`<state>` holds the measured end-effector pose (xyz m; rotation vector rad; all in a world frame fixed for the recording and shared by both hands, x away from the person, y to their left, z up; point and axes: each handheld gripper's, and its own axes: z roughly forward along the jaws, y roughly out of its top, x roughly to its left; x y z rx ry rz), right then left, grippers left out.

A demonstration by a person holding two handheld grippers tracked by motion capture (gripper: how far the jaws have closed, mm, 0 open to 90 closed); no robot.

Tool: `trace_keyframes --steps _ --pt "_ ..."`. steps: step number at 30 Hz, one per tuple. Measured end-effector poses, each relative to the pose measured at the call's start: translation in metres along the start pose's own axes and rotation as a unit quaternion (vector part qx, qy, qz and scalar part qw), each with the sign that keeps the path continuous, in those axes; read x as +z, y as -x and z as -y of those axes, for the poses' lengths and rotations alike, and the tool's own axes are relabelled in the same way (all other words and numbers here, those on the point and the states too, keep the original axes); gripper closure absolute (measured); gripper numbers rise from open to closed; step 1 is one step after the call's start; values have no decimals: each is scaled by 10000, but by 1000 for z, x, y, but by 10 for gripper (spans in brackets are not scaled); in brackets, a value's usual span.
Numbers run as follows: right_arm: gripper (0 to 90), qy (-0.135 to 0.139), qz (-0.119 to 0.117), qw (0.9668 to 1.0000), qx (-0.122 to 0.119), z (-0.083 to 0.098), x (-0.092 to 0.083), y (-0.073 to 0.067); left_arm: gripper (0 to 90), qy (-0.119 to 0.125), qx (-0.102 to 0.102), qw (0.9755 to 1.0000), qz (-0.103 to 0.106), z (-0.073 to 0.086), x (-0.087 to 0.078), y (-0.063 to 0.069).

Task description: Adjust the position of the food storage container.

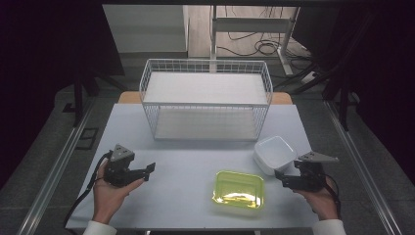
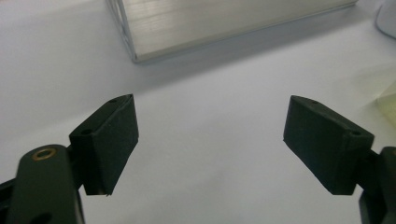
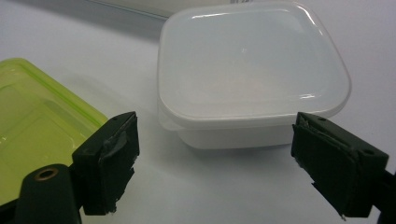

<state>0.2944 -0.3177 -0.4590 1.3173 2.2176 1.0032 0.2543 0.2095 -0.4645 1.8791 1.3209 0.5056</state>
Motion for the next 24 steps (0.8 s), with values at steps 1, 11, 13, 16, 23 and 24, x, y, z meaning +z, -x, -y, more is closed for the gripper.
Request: trace_keyframes --steps 1,11,13,16,23,24 --pt "155 0 0 10000 0 0 0 0 168 4 37 10000 14 0 1 1" --pt "178 -146 -52 9999 72 4 -1 1 155 -288 216 9993 36 1 6 3" --pt "179 -151 -88 9998 69 2 -1 -1 155 -284 218 9993 48 1 3 2" --pt "201 -178 -58 9998 60 2 -2 -2 156 -259 149 9995 82 0 0 1" --pt "265 -378 -102 9991 141 -3 -1 -3 161 -414 172 9990 7 -2 -4 0" --pt "265 -378 -102 9991 141 -3 -1 -3 162 -414 172 9990 7 -2 -4 0"
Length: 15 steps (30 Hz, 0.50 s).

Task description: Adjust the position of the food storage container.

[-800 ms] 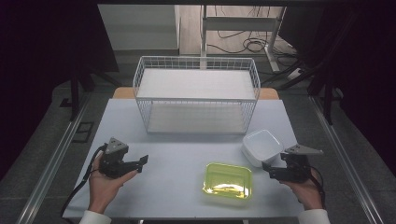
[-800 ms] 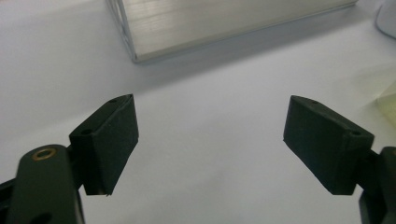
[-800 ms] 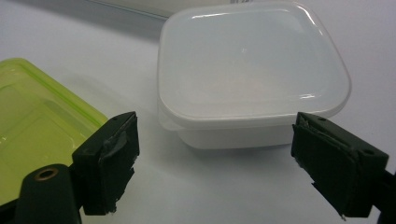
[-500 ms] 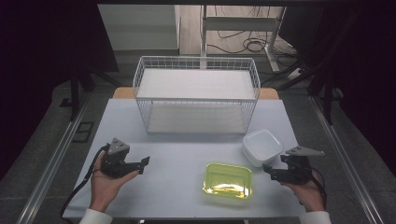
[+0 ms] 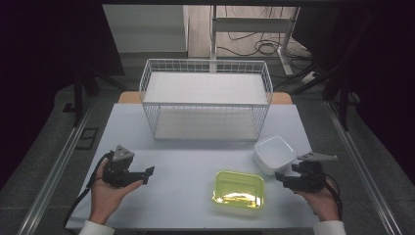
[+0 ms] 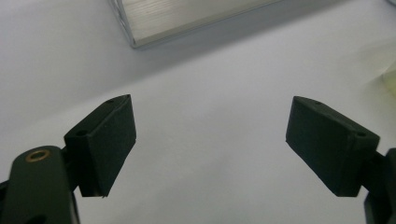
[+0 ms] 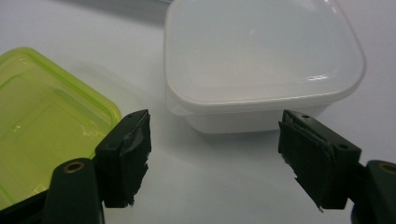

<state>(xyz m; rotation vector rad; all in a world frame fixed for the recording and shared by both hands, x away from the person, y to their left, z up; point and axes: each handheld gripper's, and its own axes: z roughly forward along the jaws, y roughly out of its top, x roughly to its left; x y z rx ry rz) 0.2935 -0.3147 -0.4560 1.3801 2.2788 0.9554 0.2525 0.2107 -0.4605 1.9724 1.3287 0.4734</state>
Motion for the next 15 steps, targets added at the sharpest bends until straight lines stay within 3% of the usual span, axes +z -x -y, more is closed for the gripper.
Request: trace_keyframes --steps 9,11,15 --pt "344 -507 -180 9985 -85 -2 4 -9 155 -220 117 9997 56 1 7 3" --pt "369 -732 -210 9970 -168 -1 7 -15 153 -232 93 9997 85 1 9 4" --pt "398 -885 -298 9952 -303 -1 7 -21 154 -238 25 9995 186 1 10 5"
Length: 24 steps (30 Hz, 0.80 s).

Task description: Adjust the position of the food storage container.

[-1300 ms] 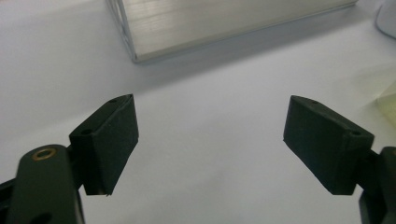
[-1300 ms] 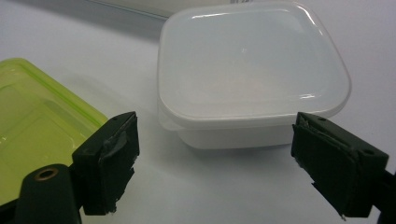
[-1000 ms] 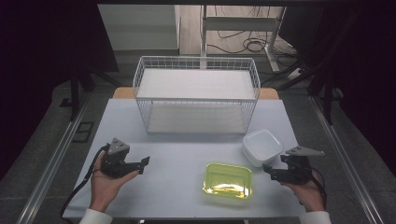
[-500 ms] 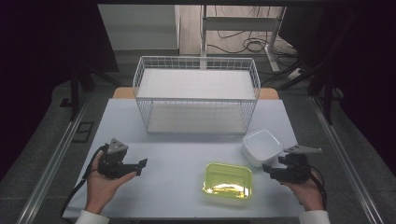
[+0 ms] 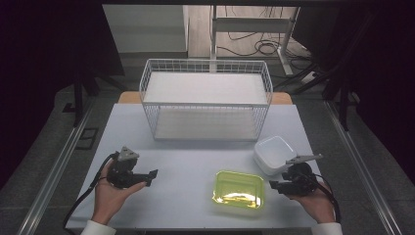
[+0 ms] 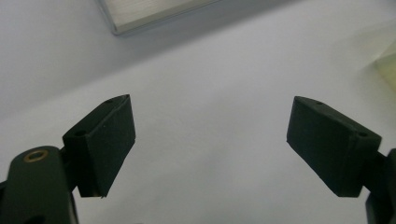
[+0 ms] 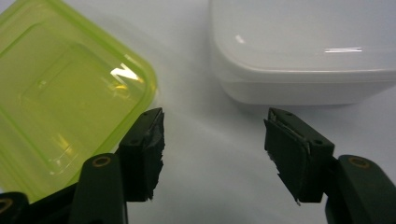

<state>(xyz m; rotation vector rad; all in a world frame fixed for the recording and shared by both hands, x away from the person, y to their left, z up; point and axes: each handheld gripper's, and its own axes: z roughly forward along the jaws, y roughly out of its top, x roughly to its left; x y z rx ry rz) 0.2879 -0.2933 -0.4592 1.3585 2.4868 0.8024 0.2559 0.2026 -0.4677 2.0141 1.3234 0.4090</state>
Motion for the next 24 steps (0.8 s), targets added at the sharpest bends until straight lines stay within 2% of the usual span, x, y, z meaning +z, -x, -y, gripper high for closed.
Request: trace_keyframes --steps 5,6,7,8,10,13,14,15,16,19,22,24 --pt "450 -139 -23 9999 -94 1 1 -7 157 -45 -42 9999 87 0 3 1" --pt "498 -222 -106 9996 -110 1 2 -10 157 -65 -30 9999 114 0 5 2" --pt "498 -222 -106 9996 -110 1 2 -10 158 -65 -30 9999 114 0 5 2" --pt "548 -275 -226 9993 -136 2 1 -14 159 -102 -15 9999 116 0 6 3" --pt "573 -327 -258 9990 -149 3 1 -16 159 -118 -11 9999 124 0 7 3" --pt "647 -591 -254 9975 -281 7 4 -21 160 -149 -7 9998 133 0 8 5" --pt "703 -744 -250 9961 -400 9 6 -24 160 -158 -10 9998 147 0 8 5" --pt "703 -744 -250 9961 -400 9 6 -24 160 -160 -9 9998 152 0 8 5" --pt "756 -756 -299 9958 -419 10 7 -26 160 -153 -15 9997 163 -1 9 6" --pt "799 -786 -373 9952 -441 11 8 -27 159 -144 -18 9997 193 -2 10 7" --pt "860 -882 -476 9937 -505 11 14 -29 155 -160 18 9999 17 -2 11 8" --pt "887 -925 -522 9927 -569 10 17 -31 155 -158 17 9999 -6 -2 11 7"
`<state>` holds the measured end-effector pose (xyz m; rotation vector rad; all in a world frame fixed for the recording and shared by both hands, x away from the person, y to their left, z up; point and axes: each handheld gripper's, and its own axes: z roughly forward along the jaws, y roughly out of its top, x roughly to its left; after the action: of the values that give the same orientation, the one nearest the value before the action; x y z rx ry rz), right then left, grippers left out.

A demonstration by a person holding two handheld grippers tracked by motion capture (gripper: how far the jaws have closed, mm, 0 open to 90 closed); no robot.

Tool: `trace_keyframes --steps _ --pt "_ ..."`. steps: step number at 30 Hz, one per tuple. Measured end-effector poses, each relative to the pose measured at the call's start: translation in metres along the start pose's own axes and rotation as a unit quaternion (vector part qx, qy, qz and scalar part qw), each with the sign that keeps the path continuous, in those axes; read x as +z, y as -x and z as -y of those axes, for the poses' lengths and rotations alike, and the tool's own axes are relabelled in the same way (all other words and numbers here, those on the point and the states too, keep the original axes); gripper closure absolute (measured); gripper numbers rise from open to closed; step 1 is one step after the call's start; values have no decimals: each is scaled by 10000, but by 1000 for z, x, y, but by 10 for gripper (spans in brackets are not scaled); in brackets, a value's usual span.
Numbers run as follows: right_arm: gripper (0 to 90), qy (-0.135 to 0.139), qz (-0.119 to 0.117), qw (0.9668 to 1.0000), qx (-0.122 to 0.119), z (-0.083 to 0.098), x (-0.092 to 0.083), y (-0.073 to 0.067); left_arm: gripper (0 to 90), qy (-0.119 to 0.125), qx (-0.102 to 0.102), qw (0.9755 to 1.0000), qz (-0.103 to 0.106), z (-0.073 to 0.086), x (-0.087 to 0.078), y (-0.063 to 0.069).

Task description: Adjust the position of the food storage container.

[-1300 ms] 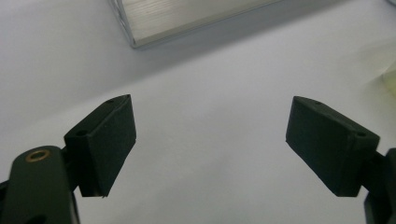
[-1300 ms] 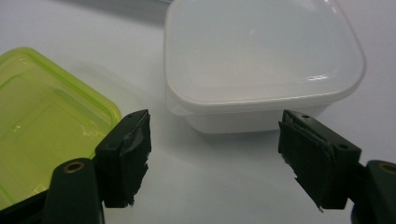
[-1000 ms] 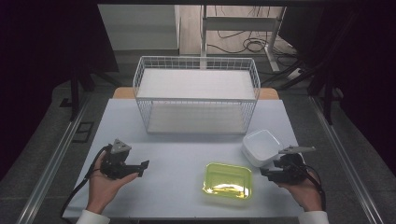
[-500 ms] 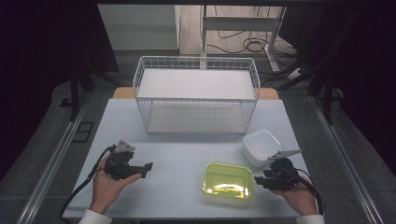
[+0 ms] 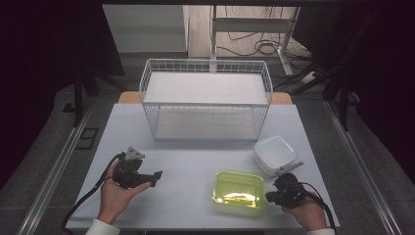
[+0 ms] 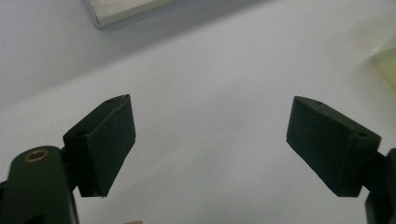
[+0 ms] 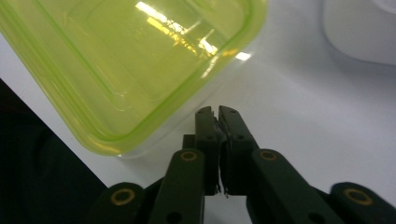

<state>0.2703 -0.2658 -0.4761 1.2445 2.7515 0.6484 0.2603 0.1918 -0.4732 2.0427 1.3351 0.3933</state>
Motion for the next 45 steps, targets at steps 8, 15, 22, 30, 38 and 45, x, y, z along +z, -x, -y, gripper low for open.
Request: trace_keyframes --steps 8,15,22,30,38,45 --pt "891 -80 -119 9997 -198 -9 8 -8 156 -34 59 10000 -25 2 -1 2" --pt "891 -70 -150 9994 -297 -18 15 -15 156 -35 67 9999 -80 4 -2 3" --pt "892 49 28 9994 -331 -33 23 -23 157 -48 75 9999 -99 4 -2 2" --pt "891 136 236 9989 -370 -48 32 -29 158 -65 76 9999 -83 3 -2 2" --pt "891 184 306 9982 -479 -69 46 -47 158 -67 102 9999 -78 3 -3 0" --pt "892 205 228 9983 -505 -80 57 -53 158 -89 107 9999 -81 3 -2 0"
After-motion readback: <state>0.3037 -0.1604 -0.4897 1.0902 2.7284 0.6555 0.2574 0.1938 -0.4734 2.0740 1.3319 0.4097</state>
